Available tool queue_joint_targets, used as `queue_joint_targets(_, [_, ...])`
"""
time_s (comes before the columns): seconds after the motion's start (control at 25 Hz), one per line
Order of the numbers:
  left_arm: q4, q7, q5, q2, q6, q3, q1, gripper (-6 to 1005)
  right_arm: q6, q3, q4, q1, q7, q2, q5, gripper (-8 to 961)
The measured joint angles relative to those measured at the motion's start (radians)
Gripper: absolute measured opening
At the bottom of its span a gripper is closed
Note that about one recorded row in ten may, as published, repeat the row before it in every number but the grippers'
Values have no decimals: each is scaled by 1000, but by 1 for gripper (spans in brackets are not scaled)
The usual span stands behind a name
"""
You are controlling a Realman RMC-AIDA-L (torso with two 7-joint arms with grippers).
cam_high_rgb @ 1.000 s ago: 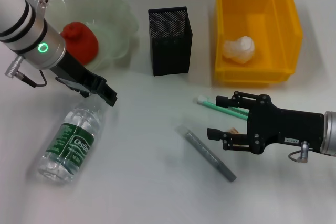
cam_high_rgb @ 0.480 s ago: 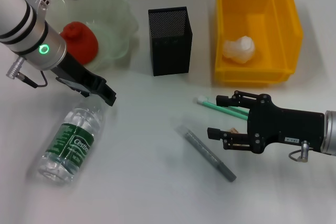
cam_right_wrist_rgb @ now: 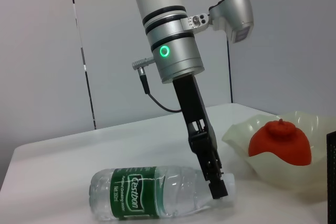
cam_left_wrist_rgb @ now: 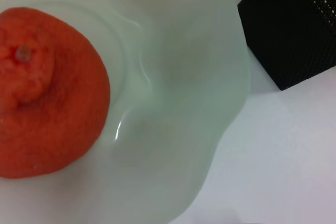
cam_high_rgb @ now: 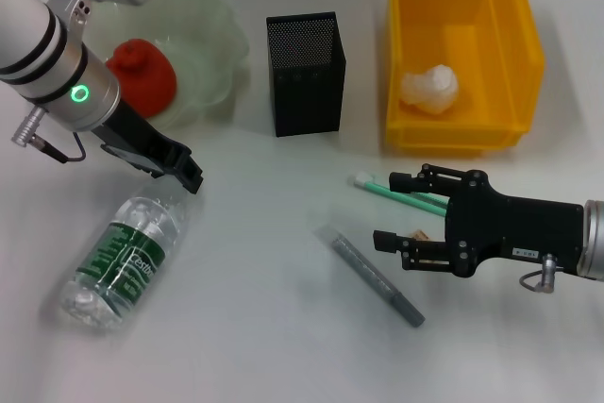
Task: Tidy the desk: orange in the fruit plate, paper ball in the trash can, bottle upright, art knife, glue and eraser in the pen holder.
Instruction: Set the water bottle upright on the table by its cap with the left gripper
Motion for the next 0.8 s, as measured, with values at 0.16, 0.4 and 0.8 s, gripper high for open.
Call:
queue_joint_targets(0.16, [5,10,-8,0,14,0,0,440,0,0,0,0,-2,0,0,765])
queue_joint_targets(0.4, [47,52,-68,4,60,-8,17,440,0,0,0,-1,-3,0,0,766])
queue_joint_targets(0.8, [242,210,-215,8,153,-11,111,439,0,0,0,-1,-3,0,-3,766])
